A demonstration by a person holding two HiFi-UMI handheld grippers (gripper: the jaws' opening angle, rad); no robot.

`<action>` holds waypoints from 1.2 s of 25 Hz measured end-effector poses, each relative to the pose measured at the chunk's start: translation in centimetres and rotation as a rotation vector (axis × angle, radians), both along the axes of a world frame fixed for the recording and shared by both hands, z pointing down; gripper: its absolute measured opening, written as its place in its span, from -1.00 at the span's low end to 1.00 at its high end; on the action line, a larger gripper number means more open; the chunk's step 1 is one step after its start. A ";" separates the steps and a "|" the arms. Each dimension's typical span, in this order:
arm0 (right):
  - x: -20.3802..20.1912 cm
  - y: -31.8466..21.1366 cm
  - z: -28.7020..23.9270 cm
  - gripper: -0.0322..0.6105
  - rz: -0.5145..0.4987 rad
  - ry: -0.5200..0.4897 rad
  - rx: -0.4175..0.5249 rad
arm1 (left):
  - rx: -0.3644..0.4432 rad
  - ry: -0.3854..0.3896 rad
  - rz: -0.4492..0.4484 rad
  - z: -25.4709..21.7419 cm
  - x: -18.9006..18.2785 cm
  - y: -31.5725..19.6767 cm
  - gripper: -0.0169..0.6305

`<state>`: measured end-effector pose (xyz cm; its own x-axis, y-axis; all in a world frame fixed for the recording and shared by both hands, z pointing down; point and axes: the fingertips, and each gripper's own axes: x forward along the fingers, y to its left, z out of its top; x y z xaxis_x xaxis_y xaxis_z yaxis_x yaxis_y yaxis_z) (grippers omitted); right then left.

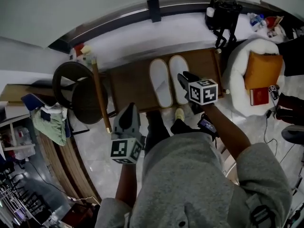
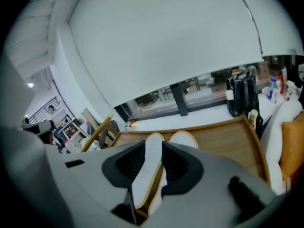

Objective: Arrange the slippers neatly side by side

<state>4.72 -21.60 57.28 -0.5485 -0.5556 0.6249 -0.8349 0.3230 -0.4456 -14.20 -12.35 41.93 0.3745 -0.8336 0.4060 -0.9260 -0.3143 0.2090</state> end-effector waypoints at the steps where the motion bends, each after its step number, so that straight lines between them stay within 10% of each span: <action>1: 1.0 0.2 -1.3 -0.56 -0.018 -0.001 0.037 | 0.007 0.003 0.005 -0.2 0.6 0.3 -0.88; 12: 12.5 6.5 -13.5 -0.80 -0.083 0.179 0.441 | 0.092 0.027 0.028 -2.5 5.3 4.4 -0.88; 30: 11.8 8.4 -15.4 -0.80 0.015 0.085 0.459 | 0.111 0.051 -0.027 -2.9 5.4 5.5 -0.88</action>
<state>16.52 -13.15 41.85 -0.4954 -0.7928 0.3552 -0.8686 0.4580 -0.1891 -8.76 -6.87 39.01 0.3691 -0.8825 0.2915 -0.9236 -0.3133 0.2211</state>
